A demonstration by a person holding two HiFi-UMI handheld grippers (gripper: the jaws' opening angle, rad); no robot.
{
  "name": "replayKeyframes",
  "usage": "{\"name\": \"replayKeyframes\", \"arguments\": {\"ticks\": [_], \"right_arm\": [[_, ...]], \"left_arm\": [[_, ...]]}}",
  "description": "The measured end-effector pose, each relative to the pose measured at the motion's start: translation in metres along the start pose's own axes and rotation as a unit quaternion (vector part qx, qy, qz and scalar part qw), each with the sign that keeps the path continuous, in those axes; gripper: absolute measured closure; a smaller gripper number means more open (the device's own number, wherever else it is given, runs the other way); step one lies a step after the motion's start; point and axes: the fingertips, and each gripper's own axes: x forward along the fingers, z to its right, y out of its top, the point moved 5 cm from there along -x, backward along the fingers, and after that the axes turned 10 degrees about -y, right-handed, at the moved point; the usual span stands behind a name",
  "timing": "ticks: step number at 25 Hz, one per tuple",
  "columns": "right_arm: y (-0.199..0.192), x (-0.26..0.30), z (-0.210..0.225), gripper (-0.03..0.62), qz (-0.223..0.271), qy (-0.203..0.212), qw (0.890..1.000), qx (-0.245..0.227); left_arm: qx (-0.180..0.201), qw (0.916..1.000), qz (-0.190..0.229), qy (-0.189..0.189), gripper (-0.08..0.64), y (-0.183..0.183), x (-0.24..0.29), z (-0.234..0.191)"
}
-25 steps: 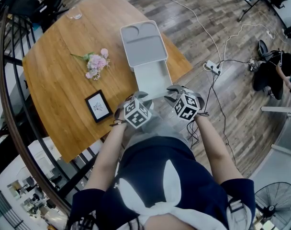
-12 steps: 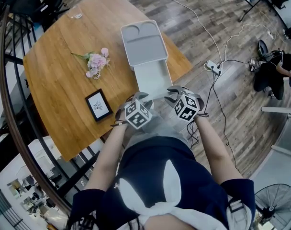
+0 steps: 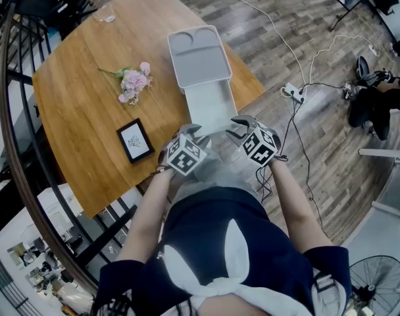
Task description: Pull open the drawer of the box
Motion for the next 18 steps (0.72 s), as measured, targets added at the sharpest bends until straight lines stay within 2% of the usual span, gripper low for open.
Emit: {"name": "replayKeyframes", "arguments": {"ticks": [5,8,11,13,18], "right_arm": [[0.011,-0.014,0.001,0.448,0.024,-0.028,0.999,0.023],[0.015,-0.019,-0.001,0.476,0.05,-0.04,0.994,0.084],[0.022,-0.026,-0.003,0.533,0.083,-0.053,0.983,0.152],[0.029,-0.033,-0.003,0.588,0.1,-0.067,0.977,0.174],[0.046,-0.054,-0.006,0.594,0.13,-0.101,0.967,0.194]], "left_arm": [[-0.045,0.9964,0.07,0.018,0.407,0.012,-0.023,0.001],[-0.062,0.9911,0.112,0.035,0.411,0.022,-0.037,0.003],[-0.083,0.9835,0.151,0.055,0.455,0.024,-0.045,0.007],[-0.09,0.9778,0.175,0.071,0.493,0.024,-0.051,0.009],[-0.125,0.9579,0.246,0.077,0.529,0.032,-0.073,0.022]]}}
